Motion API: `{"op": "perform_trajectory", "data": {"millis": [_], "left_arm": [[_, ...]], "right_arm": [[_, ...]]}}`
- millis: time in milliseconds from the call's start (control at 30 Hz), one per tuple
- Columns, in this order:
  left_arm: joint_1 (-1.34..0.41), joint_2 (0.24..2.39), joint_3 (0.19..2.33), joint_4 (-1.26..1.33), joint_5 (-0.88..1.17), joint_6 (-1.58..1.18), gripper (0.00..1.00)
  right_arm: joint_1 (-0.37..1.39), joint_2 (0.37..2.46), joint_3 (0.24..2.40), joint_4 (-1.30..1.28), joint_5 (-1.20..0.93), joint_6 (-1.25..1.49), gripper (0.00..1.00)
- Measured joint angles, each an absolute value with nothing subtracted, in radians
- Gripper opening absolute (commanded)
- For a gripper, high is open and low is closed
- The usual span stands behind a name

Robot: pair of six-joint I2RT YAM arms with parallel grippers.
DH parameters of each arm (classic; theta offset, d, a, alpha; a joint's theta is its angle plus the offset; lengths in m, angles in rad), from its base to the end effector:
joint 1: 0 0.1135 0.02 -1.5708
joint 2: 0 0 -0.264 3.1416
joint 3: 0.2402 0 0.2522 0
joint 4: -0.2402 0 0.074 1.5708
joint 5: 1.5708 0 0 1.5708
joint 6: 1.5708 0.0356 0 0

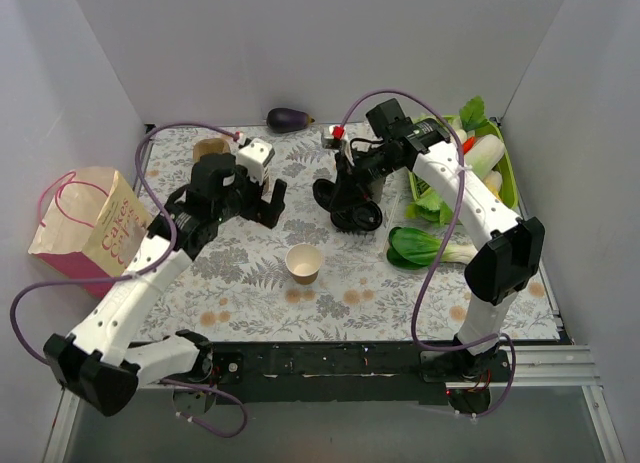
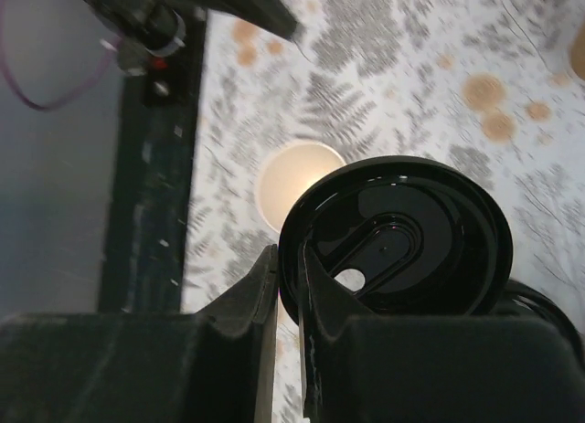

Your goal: Pack the takeout coffee

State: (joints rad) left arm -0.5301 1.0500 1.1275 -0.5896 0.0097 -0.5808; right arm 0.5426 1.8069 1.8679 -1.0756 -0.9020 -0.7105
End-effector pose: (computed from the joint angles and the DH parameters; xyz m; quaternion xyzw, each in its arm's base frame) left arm 0.1929 -0.1134 0.3676 -0.0194 0.8629 -0.2698 0.4268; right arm 0.3053 0.2167 0.3634 -0.6044 0.6309 0.3969 0.2814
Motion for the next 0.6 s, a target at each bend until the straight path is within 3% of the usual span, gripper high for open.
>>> {"op": "perform_trajectory", "data": {"millis": [167,267,433,600], "left_arm": [[-0.429,1.208,1.277,-0.626,0.133,-0.589,0.98],[-0.397,1.205,1.307,-0.638,0.239,-0.522,0.98],[-0.402,1.08,1.308,-0.695,0.45,-0.232,0.98],[-0.431,1.038,1.347,-0.806,0.603,0.079,0.94]], "right_arm": [[0.532,1.797,1.834,-0.92,-1.133,-0.455,0.01],[0.516,1.794,1.734,-0.691,-1.284,-0.154,0.01],[0.501,1.794,1.557,-0.413,-1.402,0.21,0.01],[0.5,1.794,1.5,-0.258,-1.444,0.389,0.01]]}}
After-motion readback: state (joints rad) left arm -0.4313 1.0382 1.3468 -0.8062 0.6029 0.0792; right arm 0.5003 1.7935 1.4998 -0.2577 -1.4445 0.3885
